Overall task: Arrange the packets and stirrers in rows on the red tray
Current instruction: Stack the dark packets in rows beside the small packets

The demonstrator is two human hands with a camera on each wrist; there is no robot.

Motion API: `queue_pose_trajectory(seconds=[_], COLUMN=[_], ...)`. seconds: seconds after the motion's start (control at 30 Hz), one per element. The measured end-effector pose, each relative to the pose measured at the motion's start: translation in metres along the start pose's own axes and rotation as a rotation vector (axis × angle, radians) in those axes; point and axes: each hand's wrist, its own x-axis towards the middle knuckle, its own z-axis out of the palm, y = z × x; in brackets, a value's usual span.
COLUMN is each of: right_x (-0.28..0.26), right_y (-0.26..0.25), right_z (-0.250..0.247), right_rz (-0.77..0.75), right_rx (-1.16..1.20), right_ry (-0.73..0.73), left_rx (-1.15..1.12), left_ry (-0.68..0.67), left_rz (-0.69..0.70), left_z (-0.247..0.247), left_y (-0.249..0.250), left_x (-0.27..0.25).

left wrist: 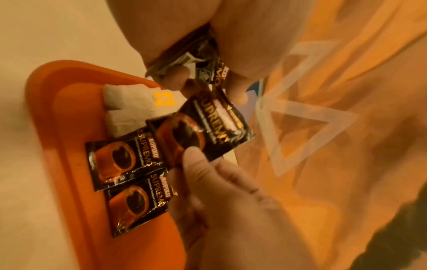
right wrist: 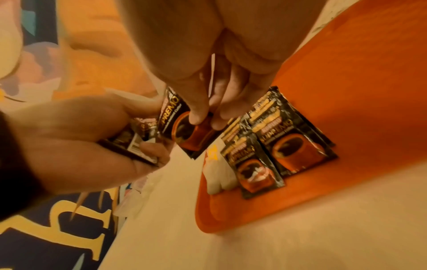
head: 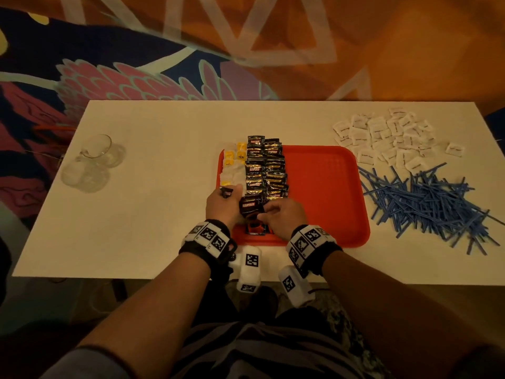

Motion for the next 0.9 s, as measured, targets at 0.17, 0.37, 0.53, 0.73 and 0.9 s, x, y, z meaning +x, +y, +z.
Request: queue_pose_trajectory(seconds=[0.17,0.37,0.53,0.73,0.9], right_x=[0.006,0.015,0.021,0.022,0.018], right_y=[0.030,0.040,0.043,0.047,0.048], right_z=[0.019,0.037,0.048,0.050,0.046], right_rz=[0.111,0.186,0.235,0.265,0.240], right_rx=[-0.042,-0.075,-0.069,-0.061,-0.105], right_ry=[-0.056,-0.076,-0.043,0.027,0.018], left_rx=[-0.076,-0.079,-0.098,-0.106,-0.170], left_ry=[0.021,0.020,0.014,0.011,-0.024], left_rz=[-0.170,-0.219,-0.225,-0.246,-0.271], left_z=[-0.013,-0.030,-0.038,-0.045,-0.041], left_y=[-0.028,-0.051,-0.058,-0.062,-0.056], left_x=[0.012,0.016,0.018,0.018,0.013])
